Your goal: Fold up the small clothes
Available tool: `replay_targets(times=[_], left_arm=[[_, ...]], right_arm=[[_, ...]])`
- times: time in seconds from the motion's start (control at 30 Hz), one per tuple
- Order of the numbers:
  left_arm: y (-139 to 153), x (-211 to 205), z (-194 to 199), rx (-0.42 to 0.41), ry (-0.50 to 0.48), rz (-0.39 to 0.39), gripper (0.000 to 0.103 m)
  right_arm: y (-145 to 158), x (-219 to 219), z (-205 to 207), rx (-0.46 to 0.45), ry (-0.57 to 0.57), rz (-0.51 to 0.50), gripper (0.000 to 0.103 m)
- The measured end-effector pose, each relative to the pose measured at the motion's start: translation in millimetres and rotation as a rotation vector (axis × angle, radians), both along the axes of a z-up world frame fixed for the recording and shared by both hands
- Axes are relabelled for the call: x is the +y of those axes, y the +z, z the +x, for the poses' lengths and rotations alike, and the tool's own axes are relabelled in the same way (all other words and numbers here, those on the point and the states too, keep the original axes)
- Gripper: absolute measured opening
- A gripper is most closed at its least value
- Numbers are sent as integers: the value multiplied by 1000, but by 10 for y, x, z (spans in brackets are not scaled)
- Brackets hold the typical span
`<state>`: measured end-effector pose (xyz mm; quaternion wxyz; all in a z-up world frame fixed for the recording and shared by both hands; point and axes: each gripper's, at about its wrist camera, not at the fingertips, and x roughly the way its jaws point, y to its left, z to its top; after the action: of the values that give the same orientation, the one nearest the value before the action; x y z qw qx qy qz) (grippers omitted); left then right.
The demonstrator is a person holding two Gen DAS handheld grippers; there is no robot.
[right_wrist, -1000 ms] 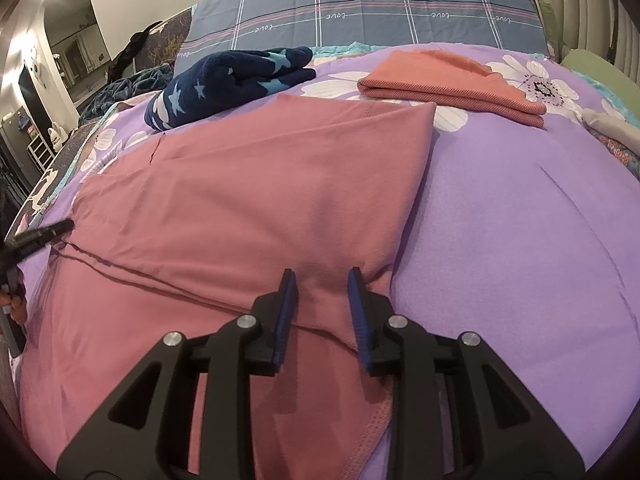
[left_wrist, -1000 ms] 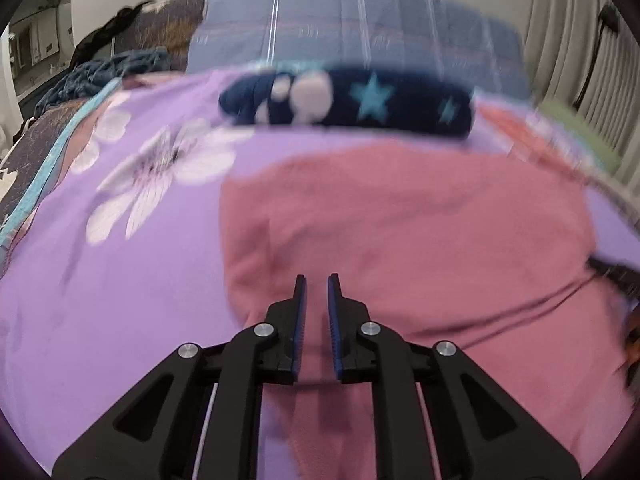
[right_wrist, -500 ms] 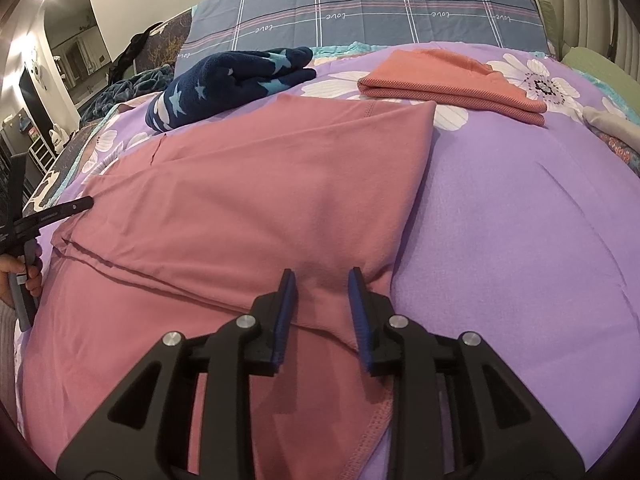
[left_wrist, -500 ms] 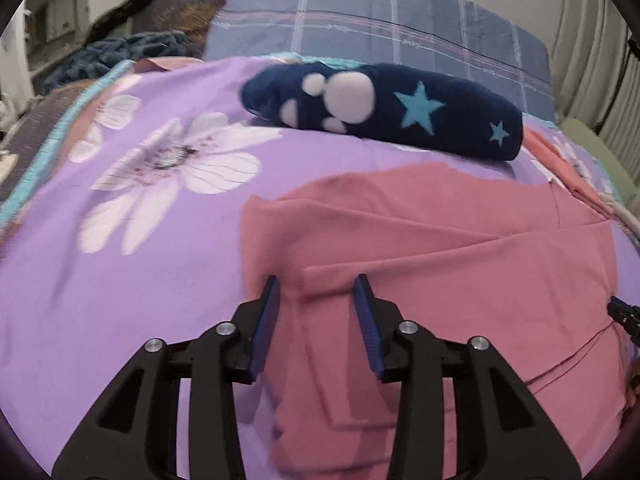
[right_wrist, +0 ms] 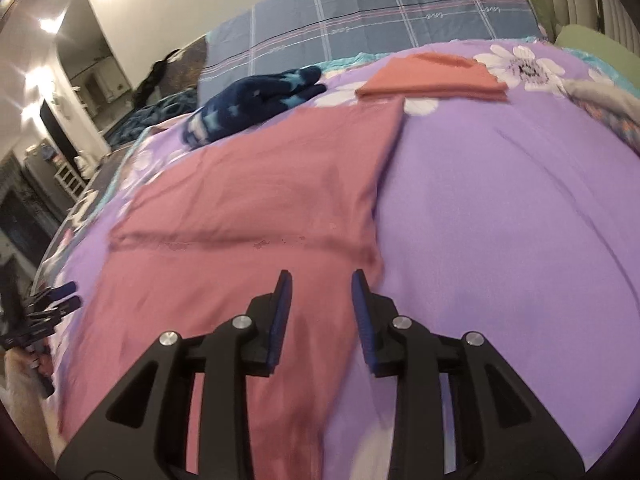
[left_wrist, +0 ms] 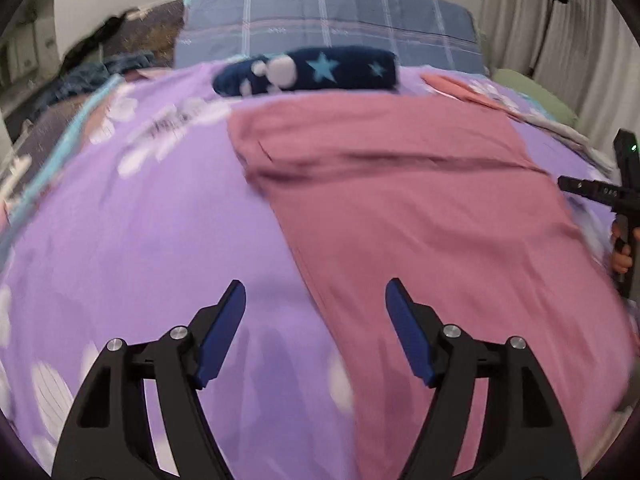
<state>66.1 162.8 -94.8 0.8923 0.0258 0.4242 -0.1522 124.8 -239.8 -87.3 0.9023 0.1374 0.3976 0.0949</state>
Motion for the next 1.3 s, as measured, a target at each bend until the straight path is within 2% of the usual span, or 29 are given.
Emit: replay_targets(times=[0.17, 0.27, 0.47, 0.67, 0.8, 0.93, 1.0, 1.1, 1.2, 1.3], left_arm=[[-118, -39, -433, 43, -104, -11, 73], [-230, -38, -617, 75, -118, -15, 72], [-253, 61, -1007, 64, -156, -74, 71], [-237, 190, -1375, 84, -196, -125, 62], [-244, 288, -1564, 111, -232, -165, 56], [-269, 365, -1611, 125, -231, -222, 51], [-277, 403, -1641, 135, -232, -253, 48], [-307, 426, -1682, 136, -245, -283, 47], [-353, 393, -1614, 132, -265, -309, 47], [-336, 322, -1576, 118, -283, -289, 47]], right_arm=[[-67, -141, -765, 70, 32, 73, 31], [-147, -172, -1183, 107, 57, 134, 31], [-208, -131, -1785, 119, 102, 200, 31], [-244, -245, -2208, 154, 77, 278, 31], [-254, -226, -2345, 184, 93, 295, 32], [-248, -174, -2254, 206, 109, 306, 39], [-222, -120, -2233, 212, 117, 280, 39], [-206, -80, -2248, 221, 130, 248, 40], [-246, -90, -2207, 215, 127, 275, 40], [-278, -52, -2088, 188, 141, 302, 41]])
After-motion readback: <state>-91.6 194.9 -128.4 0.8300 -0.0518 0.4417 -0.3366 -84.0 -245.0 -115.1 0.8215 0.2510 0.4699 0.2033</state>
